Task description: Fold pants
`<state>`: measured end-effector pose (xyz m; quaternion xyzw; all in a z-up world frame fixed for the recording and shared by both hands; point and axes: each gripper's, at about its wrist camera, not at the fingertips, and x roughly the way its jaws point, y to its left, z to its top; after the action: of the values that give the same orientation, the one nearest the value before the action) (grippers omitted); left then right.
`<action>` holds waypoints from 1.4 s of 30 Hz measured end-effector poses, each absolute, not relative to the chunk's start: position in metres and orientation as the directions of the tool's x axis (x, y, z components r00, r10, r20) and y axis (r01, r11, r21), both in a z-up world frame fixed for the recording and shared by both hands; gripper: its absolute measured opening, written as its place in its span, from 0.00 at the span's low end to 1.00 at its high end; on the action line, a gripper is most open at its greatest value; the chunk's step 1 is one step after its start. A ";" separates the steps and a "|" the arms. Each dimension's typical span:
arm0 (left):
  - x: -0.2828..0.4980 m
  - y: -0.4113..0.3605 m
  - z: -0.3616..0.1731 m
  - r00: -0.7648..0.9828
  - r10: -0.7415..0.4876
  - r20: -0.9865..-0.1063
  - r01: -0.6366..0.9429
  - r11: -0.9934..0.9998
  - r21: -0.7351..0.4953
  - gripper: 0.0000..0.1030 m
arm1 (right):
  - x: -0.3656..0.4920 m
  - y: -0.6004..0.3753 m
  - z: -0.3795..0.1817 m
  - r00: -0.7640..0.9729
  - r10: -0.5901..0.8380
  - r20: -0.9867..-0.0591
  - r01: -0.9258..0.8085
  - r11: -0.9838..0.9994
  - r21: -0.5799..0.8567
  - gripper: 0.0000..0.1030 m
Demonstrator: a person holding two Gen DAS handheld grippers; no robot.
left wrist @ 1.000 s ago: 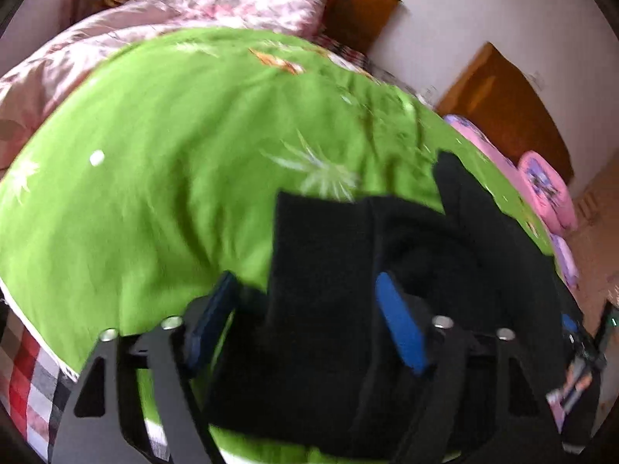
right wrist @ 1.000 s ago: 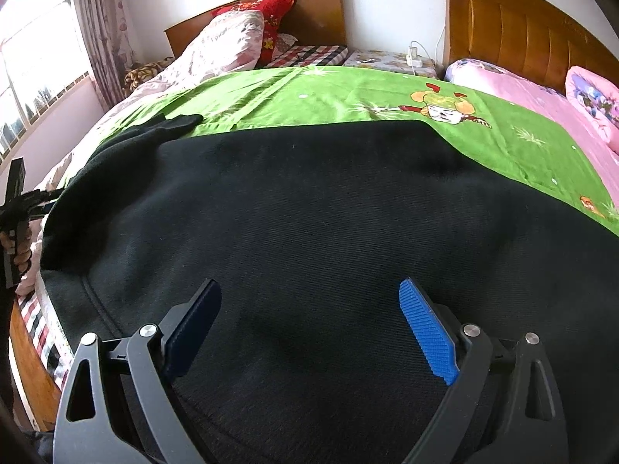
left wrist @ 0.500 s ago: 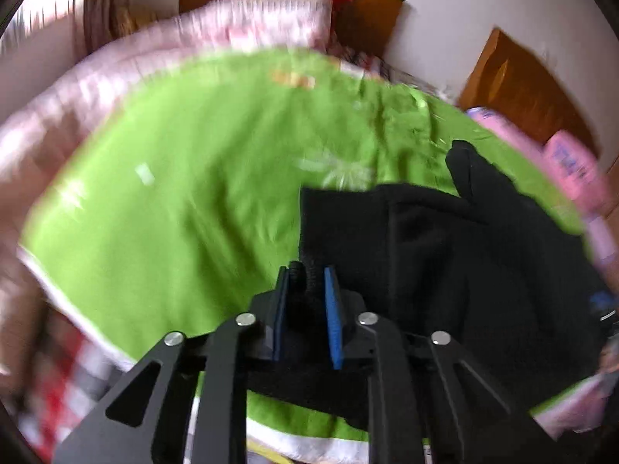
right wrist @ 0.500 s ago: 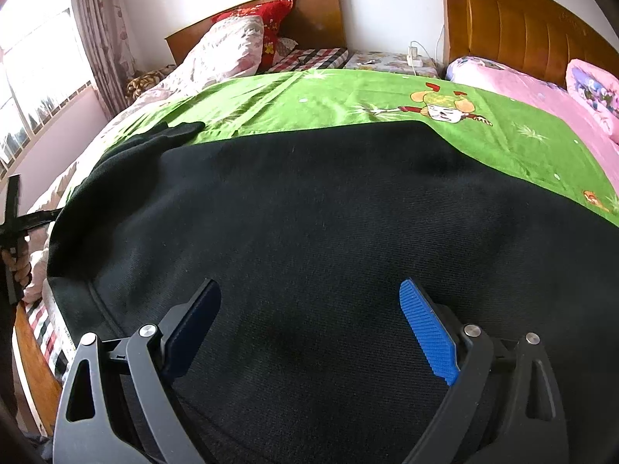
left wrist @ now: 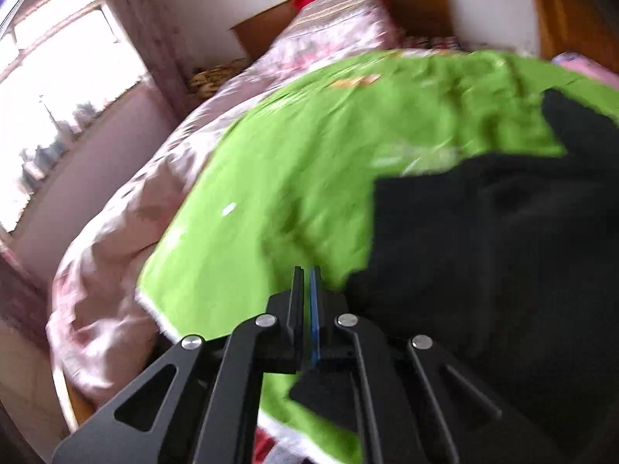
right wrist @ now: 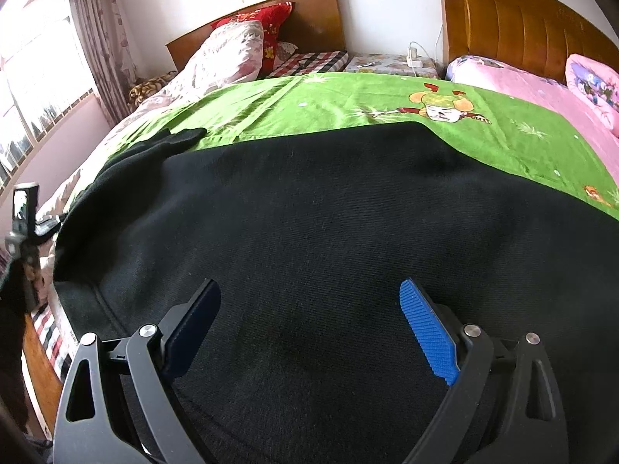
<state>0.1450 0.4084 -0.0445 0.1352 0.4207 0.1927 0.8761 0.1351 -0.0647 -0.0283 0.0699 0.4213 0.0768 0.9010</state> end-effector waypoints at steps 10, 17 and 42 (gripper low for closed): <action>0.128 0.268 0.076 0.798 0.099 -0.594 0.049 0.972 0.228 0.98 | 0.134 -0.064 -0.028 0.642 0.193 -0.742 -0.082 0.980 0.184 0.90; 0.225 0.130 0.030 0.557 0.011 -0.830 0.278 0.940 0.199 0.69 | 0.130 -0.068 -0.026 0.651 0.221 -0.726 -0.090 0.972 0.216 0.90; 0.084 0.414 -0.019 0.741 -0.196 -0.643 -0.274 0.785 -0.555 0.13 | 0.129 -0.071 -0.022 0.658 0.260 -0.707 -0.103 0.961 0.258 0.90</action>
<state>0.0839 0.4144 -0.0188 -0.3269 0.3592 0.0225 0.8738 0.1294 -0.0706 -0.0215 0.0981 0.4015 0.1002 0.9051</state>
